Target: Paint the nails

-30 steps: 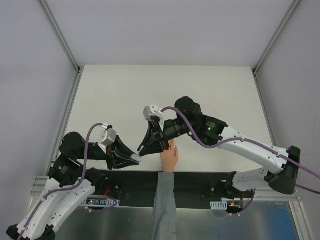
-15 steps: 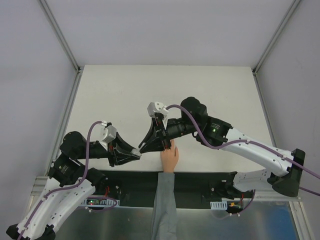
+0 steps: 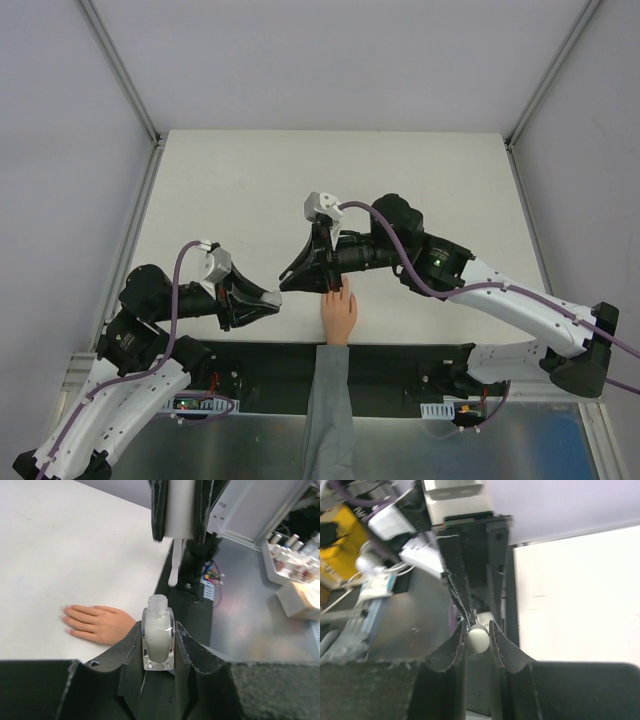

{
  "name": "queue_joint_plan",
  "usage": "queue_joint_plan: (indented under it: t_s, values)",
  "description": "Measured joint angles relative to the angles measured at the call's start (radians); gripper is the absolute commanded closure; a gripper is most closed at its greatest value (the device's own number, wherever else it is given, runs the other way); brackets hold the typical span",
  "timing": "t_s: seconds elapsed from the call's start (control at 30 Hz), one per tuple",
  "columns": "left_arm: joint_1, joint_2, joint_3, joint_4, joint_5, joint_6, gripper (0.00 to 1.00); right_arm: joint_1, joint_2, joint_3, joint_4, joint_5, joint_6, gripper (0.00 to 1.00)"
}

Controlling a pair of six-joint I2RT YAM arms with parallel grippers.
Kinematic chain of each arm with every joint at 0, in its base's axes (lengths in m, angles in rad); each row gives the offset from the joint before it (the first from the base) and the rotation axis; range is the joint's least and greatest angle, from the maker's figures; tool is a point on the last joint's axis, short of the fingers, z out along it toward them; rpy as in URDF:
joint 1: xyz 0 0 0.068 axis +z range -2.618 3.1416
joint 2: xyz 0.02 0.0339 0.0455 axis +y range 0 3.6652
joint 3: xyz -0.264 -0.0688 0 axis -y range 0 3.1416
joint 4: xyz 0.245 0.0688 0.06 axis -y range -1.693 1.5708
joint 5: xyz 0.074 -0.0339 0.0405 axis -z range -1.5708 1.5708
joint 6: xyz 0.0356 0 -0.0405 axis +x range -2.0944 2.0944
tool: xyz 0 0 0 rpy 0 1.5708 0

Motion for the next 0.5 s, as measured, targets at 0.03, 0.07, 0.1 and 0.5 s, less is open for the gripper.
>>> queue_joint_plan:
  t_s: [0.03,0.07,0.1,0.5]
  values:
    - [0.000,-0.007,0.000,-0.008,-0.026,0.003,1.00,-0.001,-0.012,0.000,-0.009,0.037,0.010,1.00]
    - [0.000,-0.016,0.000,-0.014,-0.058,0.008,1.00,-0.002,-0.025,0.000,-0.021,0.082,0.021,1.00]
    - [0.000,-0.026,0.000,-0.023,-0.103,0.014,1.00,-0.003,-0.037,0.000,-0.040,0.124,0.033,1.00]
    - [0.000,0.021,0.089,-0.034,-0.499,0.064,1.00,-0.172,-0.045,-0.202,-0.305,0.474,0.170,1.00]
